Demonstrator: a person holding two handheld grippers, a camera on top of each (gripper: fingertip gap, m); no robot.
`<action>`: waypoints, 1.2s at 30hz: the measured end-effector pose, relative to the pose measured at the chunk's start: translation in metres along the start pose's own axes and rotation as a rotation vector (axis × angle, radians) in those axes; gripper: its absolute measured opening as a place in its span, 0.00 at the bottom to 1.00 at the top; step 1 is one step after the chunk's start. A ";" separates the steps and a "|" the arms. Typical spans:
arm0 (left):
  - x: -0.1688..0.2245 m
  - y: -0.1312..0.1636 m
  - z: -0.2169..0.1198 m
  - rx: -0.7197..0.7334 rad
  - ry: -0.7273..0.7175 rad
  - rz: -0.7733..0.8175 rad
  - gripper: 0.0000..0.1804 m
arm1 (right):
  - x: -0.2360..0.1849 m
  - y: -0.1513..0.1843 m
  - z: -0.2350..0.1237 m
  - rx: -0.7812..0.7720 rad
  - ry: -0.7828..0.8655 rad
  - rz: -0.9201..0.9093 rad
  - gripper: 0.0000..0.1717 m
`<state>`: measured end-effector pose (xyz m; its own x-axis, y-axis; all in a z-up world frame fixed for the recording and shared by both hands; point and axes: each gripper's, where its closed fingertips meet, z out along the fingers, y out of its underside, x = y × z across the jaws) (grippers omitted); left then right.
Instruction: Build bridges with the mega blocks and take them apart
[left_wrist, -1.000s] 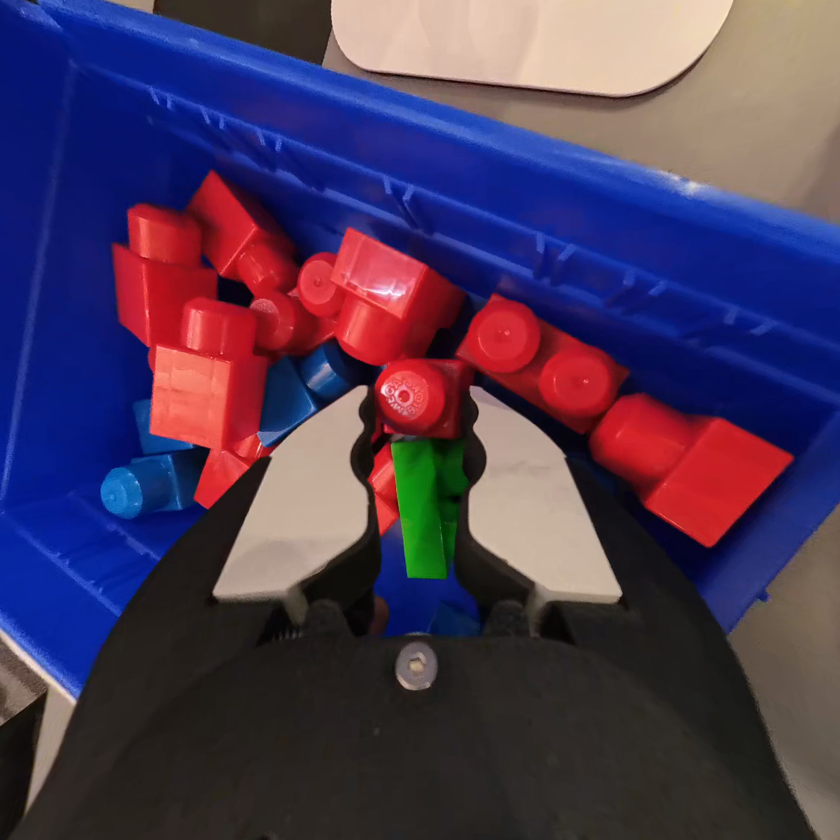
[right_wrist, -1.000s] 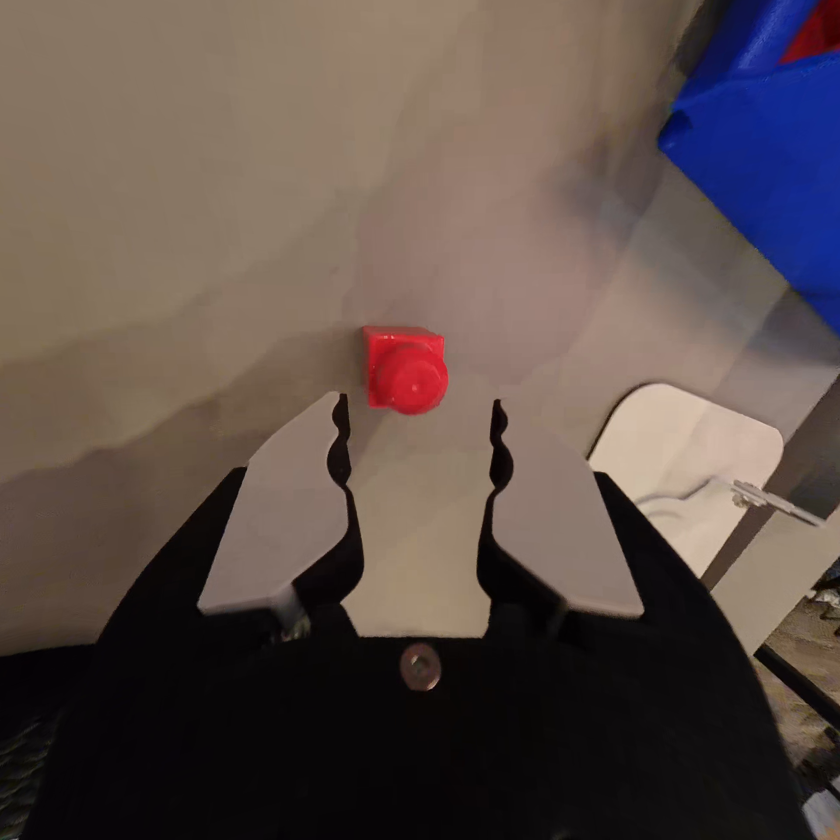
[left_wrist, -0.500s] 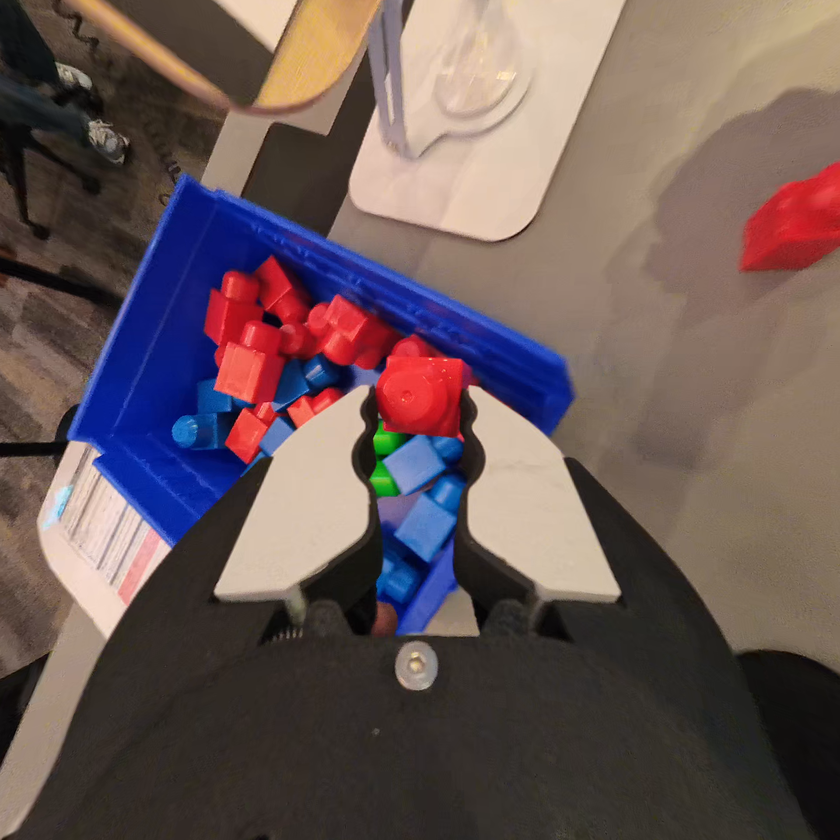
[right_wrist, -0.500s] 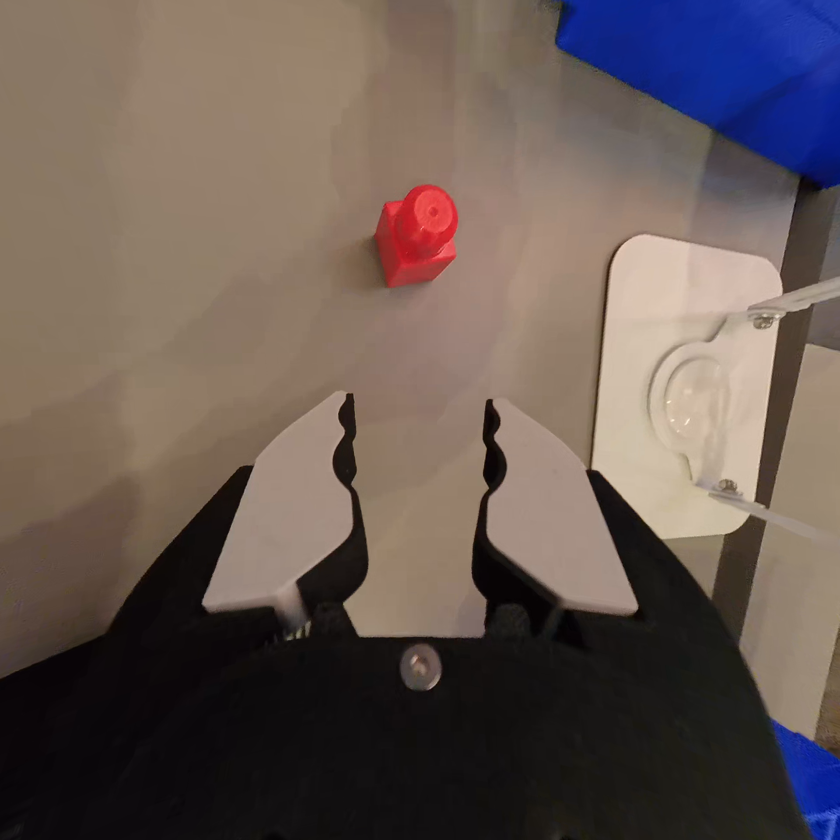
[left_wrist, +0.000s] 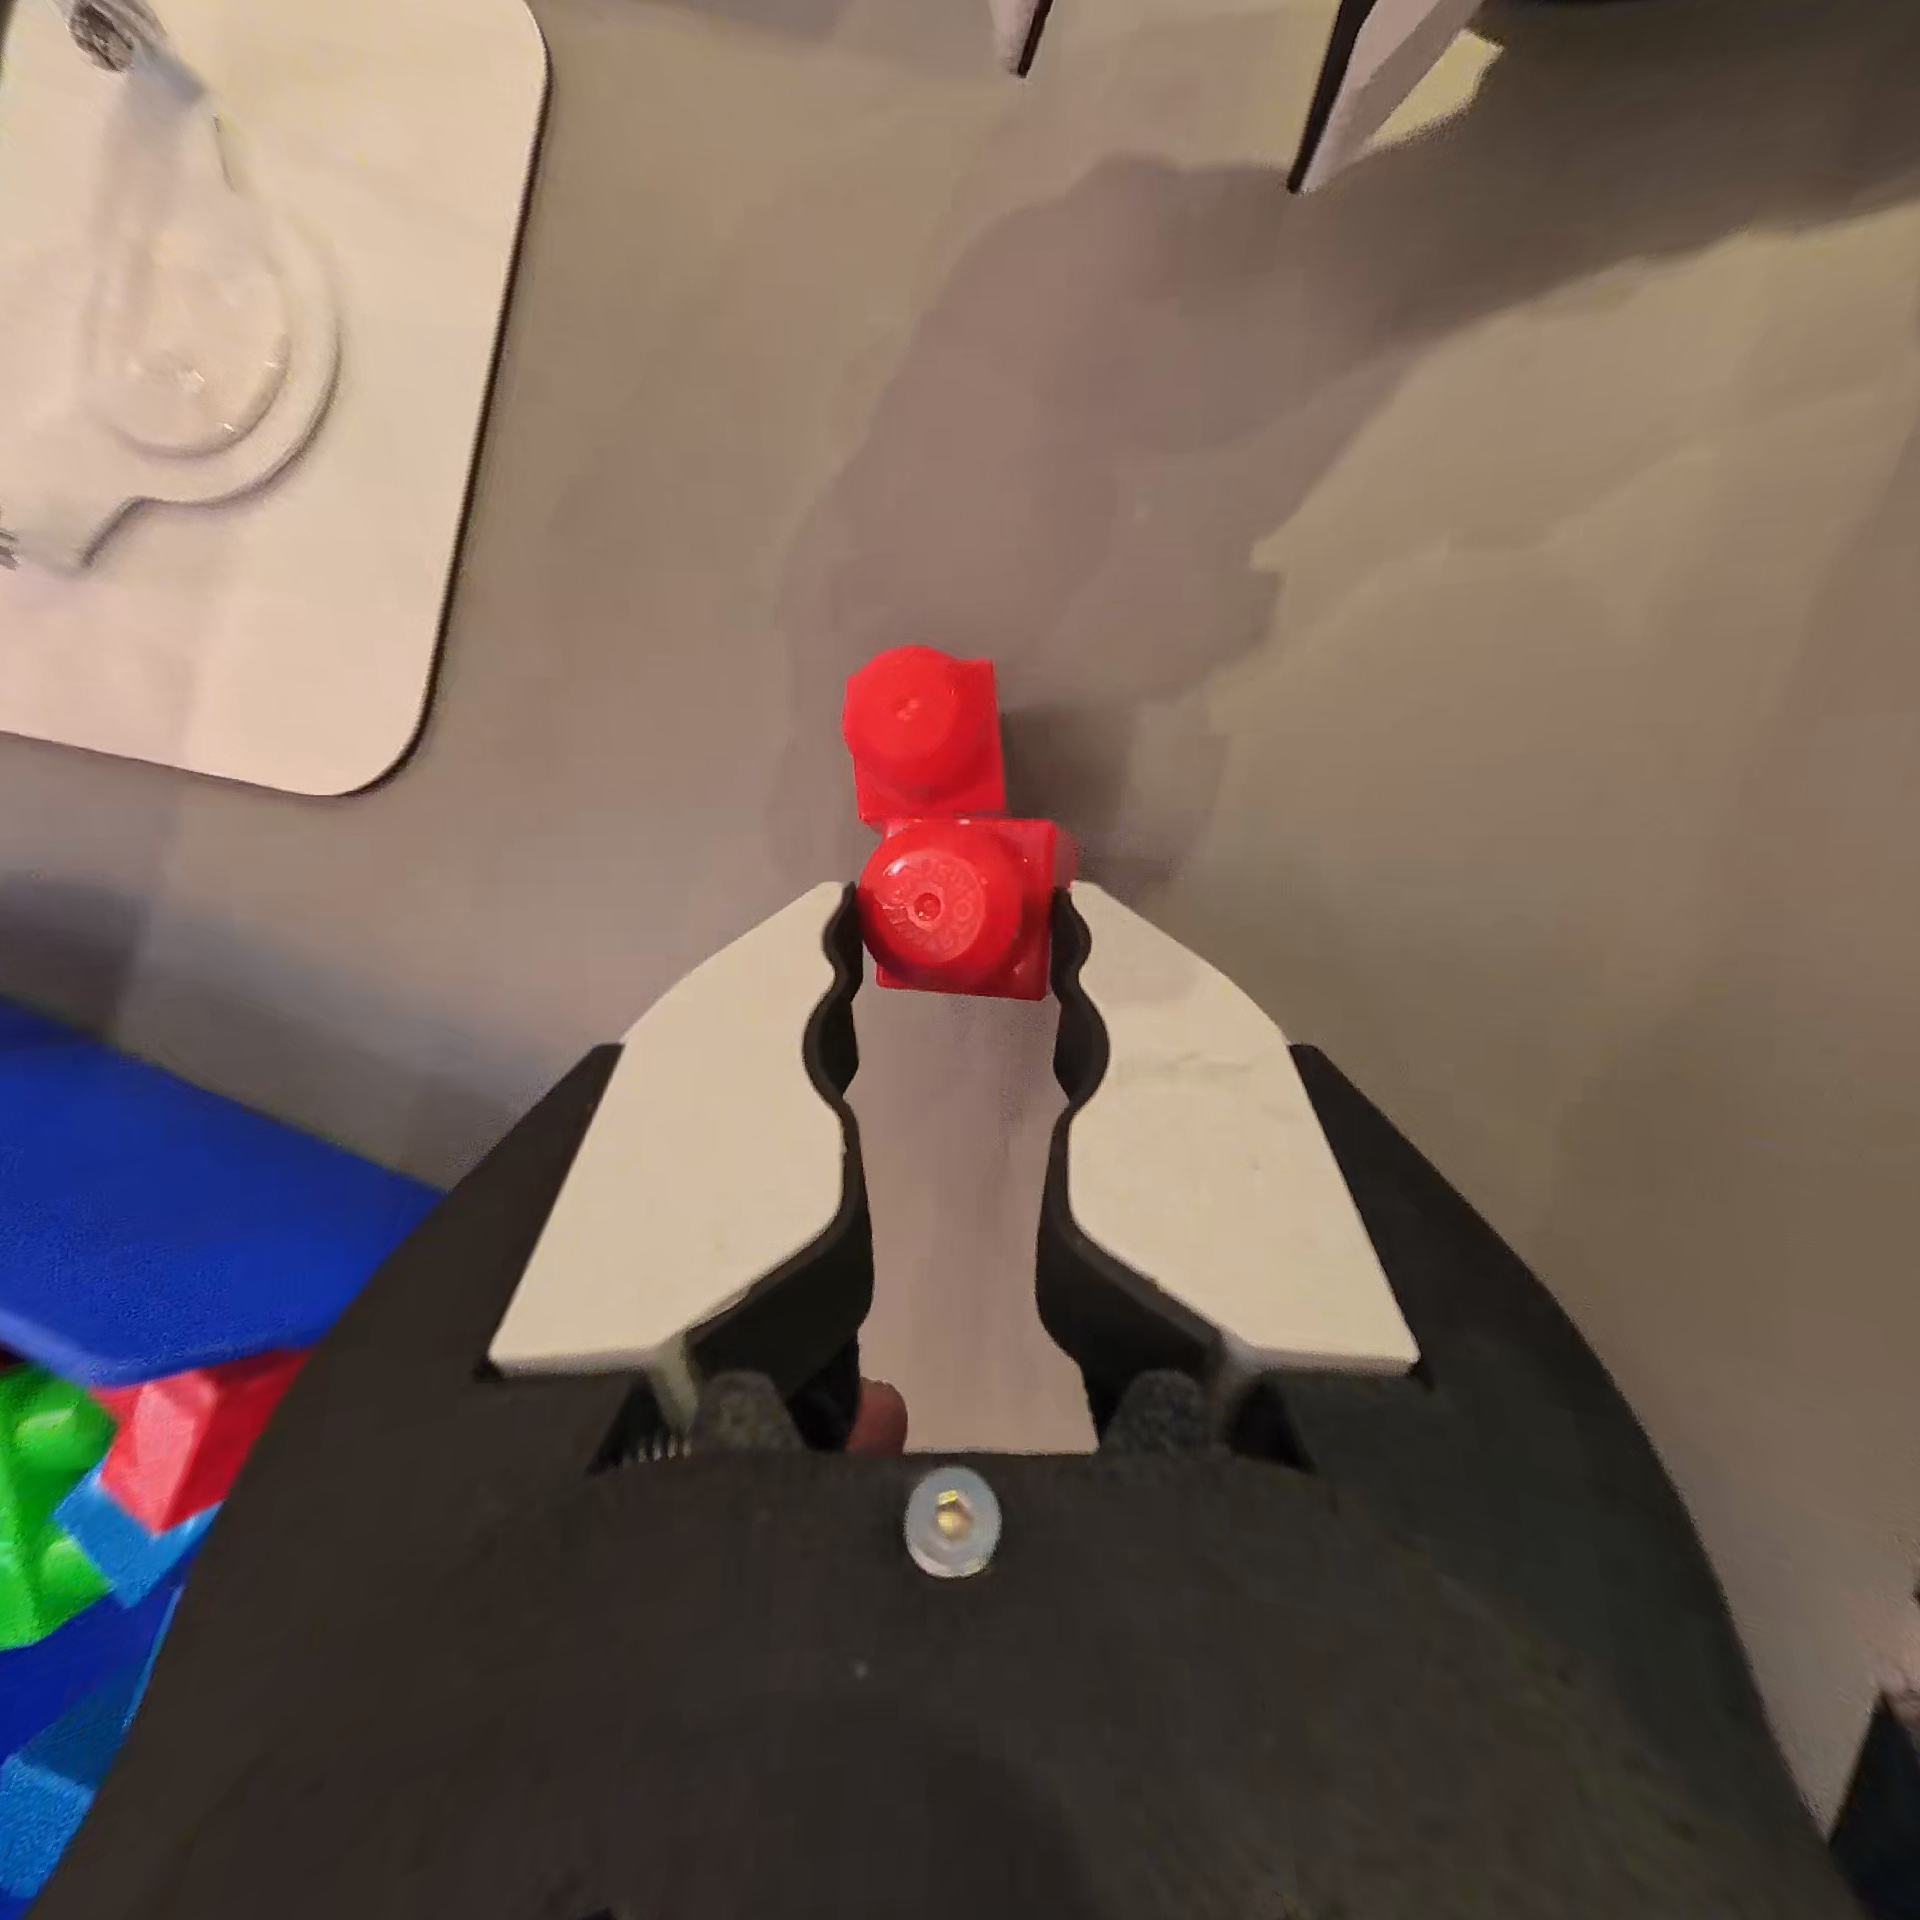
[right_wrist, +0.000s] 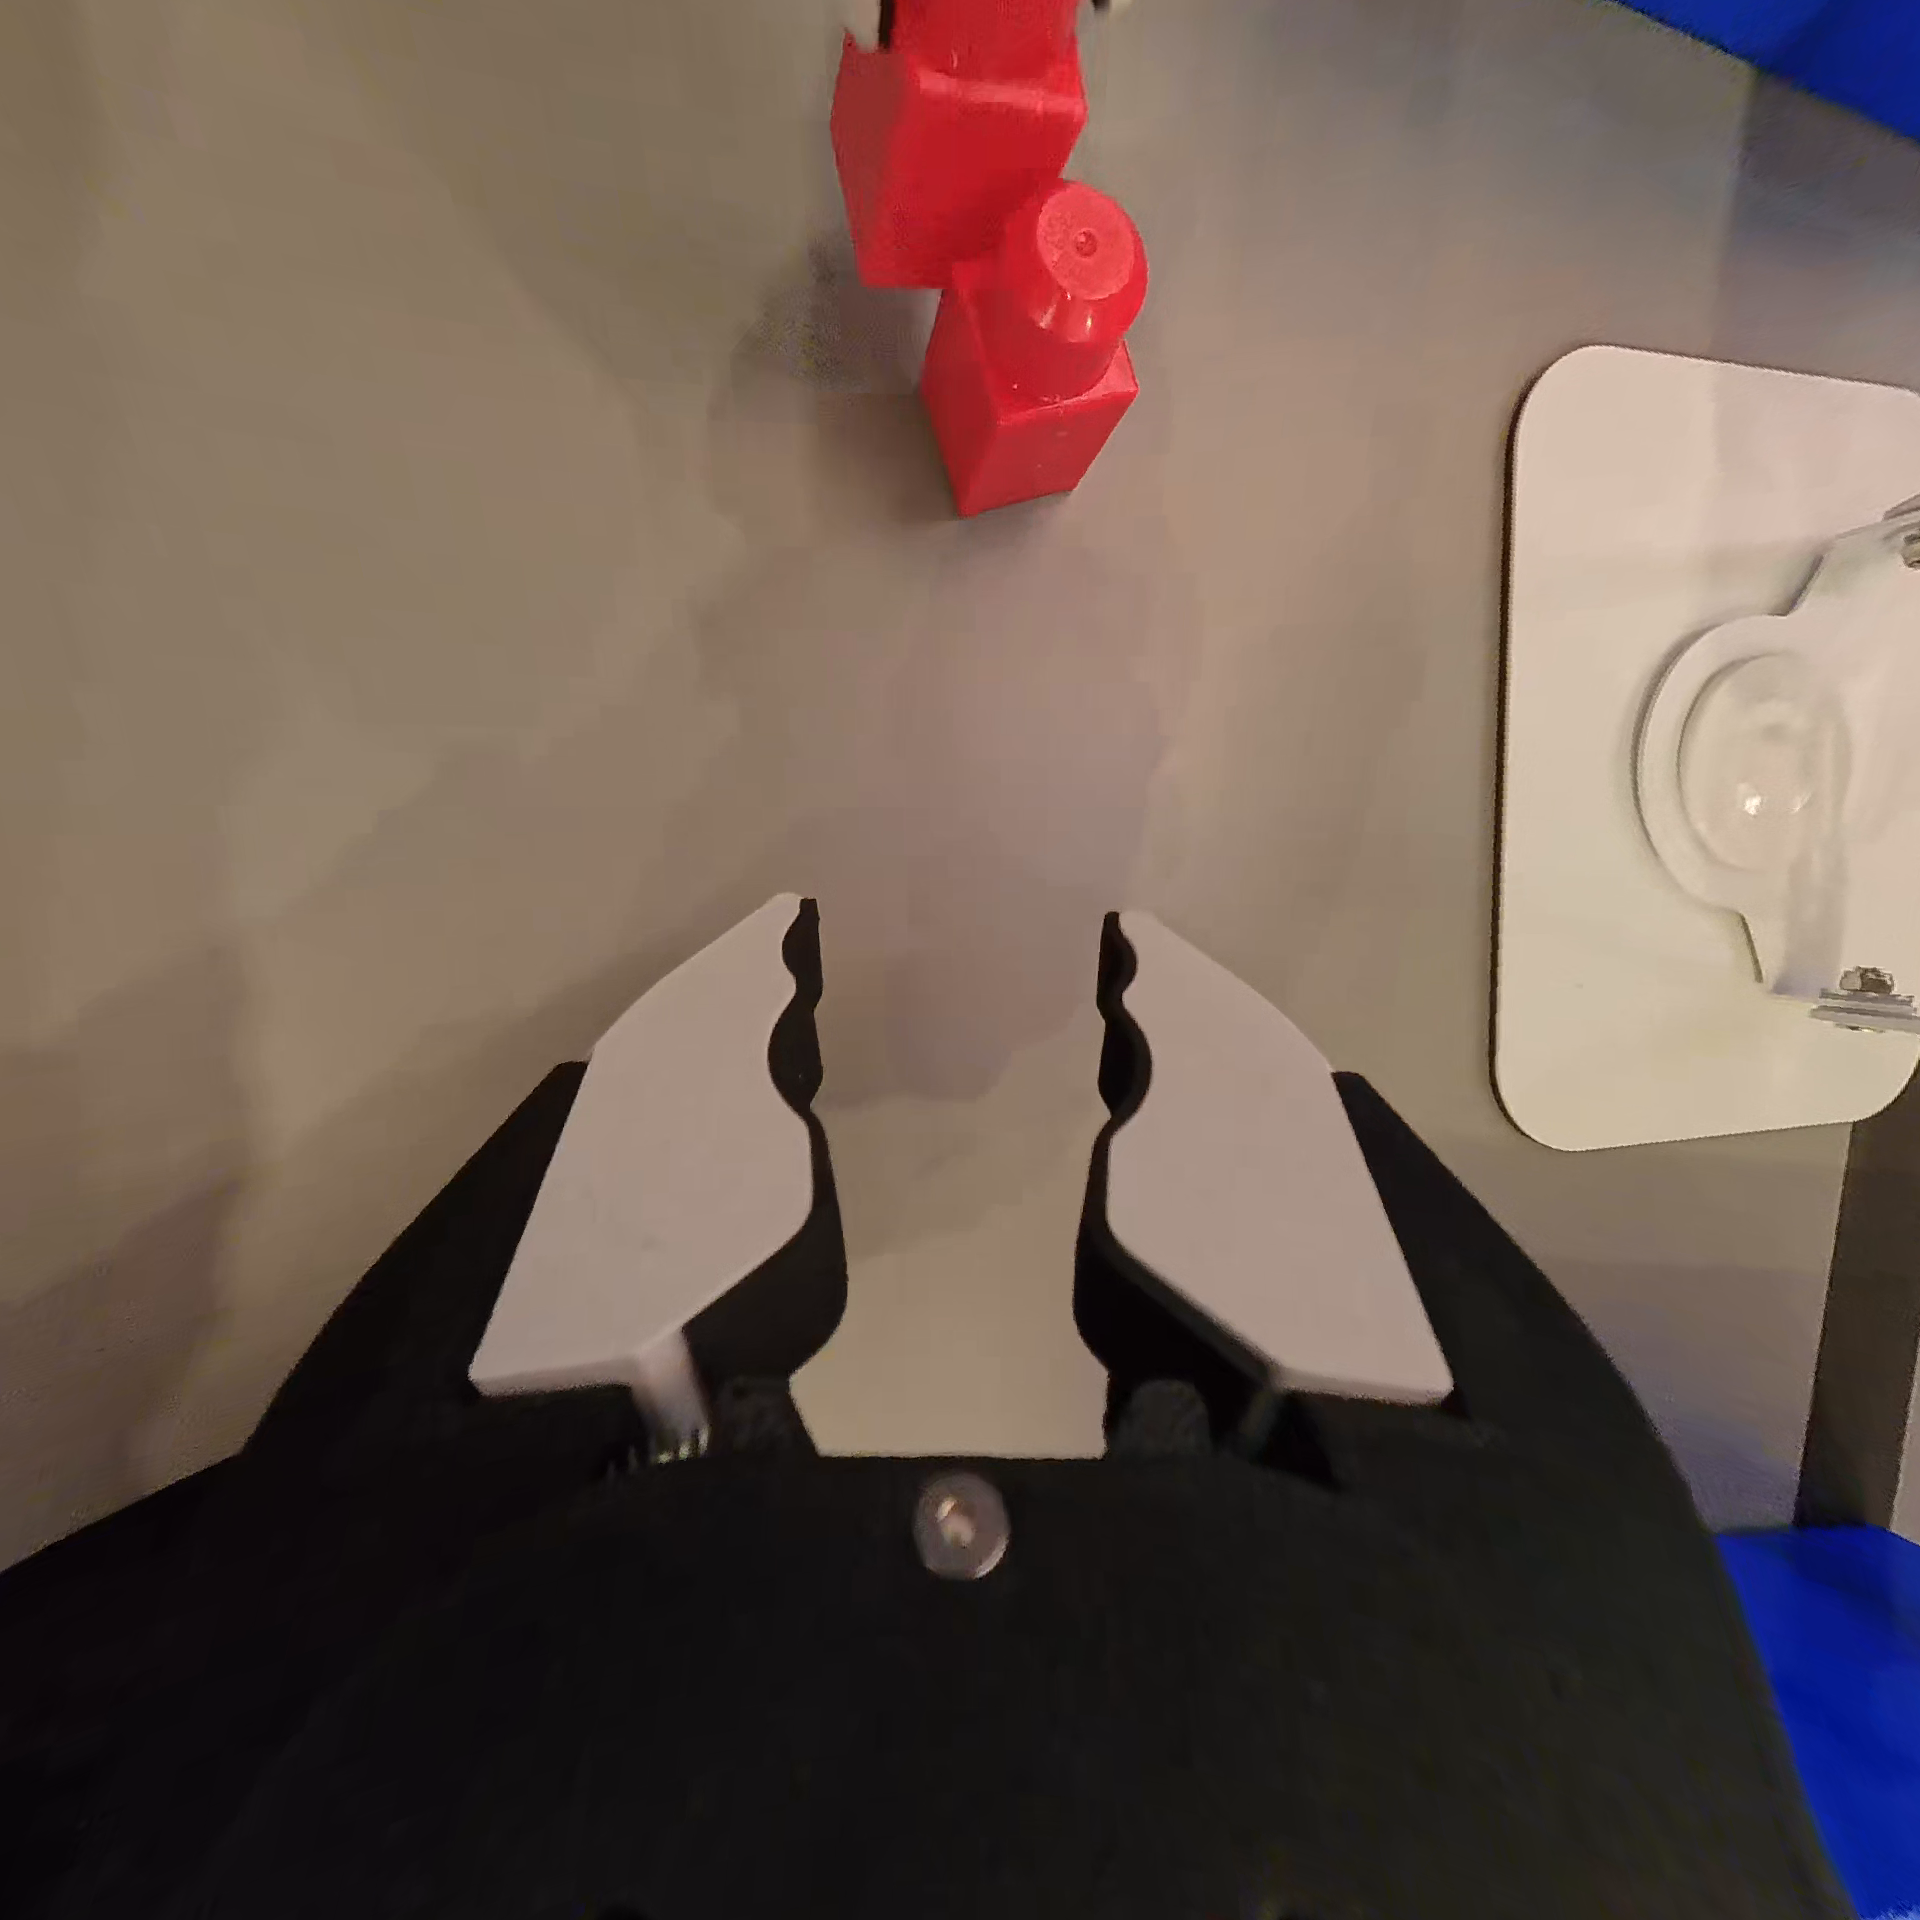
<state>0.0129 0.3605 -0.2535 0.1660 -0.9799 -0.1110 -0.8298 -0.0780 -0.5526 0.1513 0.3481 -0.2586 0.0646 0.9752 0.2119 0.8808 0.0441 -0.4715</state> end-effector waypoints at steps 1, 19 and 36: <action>0.000 -0.003 0.006 0.014 -0.005 -0.008 0.19 | -0.001 0.000 0.000 0.002 -0.004 -0.003 0.30; -0.174 0.057 -0.098 -0.009 -0.298 -0.138 0.21 | 0.008 0.006 -0.002 0.038 -0.003 0.026 0.29; -0.235 0.163 -0.041 -0.435 -0.148 -0.364 0.10 | 0.006 0.007 0.002 0.038 -0.019 -0.003 0.28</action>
<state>-0.1836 0.5707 -0.2837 0.5278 -0.8423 -0.1093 -0.8428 -0.5035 -0.1900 0.1572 0.3547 -0.2622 0.0531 0.9789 0.1974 0.8624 0.0547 -0.5033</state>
